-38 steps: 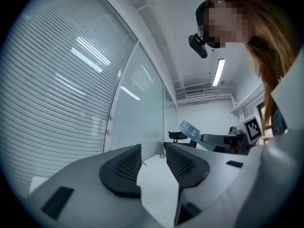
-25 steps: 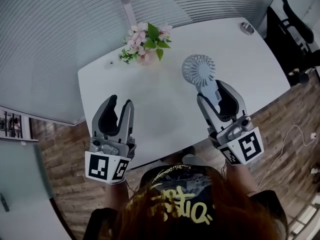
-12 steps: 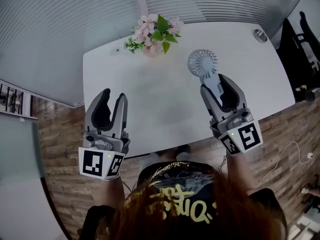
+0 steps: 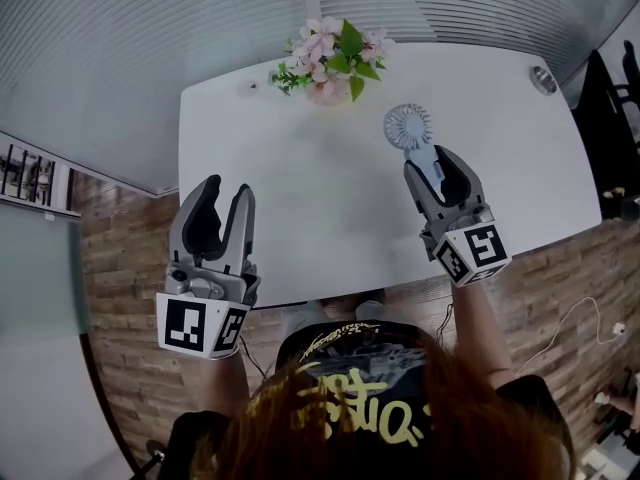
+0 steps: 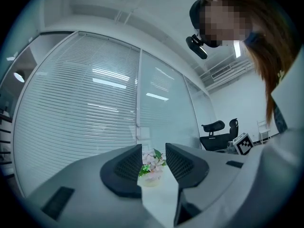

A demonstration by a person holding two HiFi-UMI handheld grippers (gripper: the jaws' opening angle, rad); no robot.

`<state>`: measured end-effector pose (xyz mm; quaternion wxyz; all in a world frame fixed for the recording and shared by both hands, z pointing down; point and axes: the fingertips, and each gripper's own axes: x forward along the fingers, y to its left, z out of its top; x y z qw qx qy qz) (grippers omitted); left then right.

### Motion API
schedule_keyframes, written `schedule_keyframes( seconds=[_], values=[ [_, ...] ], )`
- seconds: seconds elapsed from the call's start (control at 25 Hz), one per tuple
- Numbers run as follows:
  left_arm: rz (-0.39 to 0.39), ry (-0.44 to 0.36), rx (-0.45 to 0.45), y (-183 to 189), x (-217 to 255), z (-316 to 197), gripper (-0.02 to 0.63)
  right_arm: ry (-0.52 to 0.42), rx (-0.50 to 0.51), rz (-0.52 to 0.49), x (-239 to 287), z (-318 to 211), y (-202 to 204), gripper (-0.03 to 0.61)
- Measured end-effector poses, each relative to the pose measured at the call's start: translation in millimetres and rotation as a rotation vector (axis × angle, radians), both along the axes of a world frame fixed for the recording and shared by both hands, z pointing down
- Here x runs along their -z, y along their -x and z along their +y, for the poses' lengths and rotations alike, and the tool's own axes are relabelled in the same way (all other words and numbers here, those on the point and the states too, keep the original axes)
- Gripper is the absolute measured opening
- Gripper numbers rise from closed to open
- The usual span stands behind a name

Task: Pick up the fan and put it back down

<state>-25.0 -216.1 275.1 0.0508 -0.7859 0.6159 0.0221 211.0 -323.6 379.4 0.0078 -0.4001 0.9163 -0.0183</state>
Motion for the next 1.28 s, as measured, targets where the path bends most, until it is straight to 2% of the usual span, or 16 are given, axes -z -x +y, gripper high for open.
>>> schedule_keyframes(
  seconds=[0.32, 0.72, 1.08, 1.28],
  values=[
    [0.006, 0.004, 0.026, 24.3, 0.6, 2.1, 0.144, 0.09, -0.022, 0.075, -54.2, -21.7, 13.7, 0.215],
    [0.022, 0.014, 0.011, 36.3, -2.1, 4.7, 0.143, 0.214, -0.045, 0.168, -107.7, -37.7, 24.5, 0.215],
    [0.018, 0.034, -0.026, 31.8, -4.6, -0.6, 0.141, 0.324, -0.062, 0.207, -130.1, -43.4, 29.5, 0.215],
    [0.023, 0.036, -0.043, 29.2, -6.1, -1.8, 0.141, 0.349, -0.068, 0.252, -136.6, -44.5, 32.3, 0.215]
  ],
)
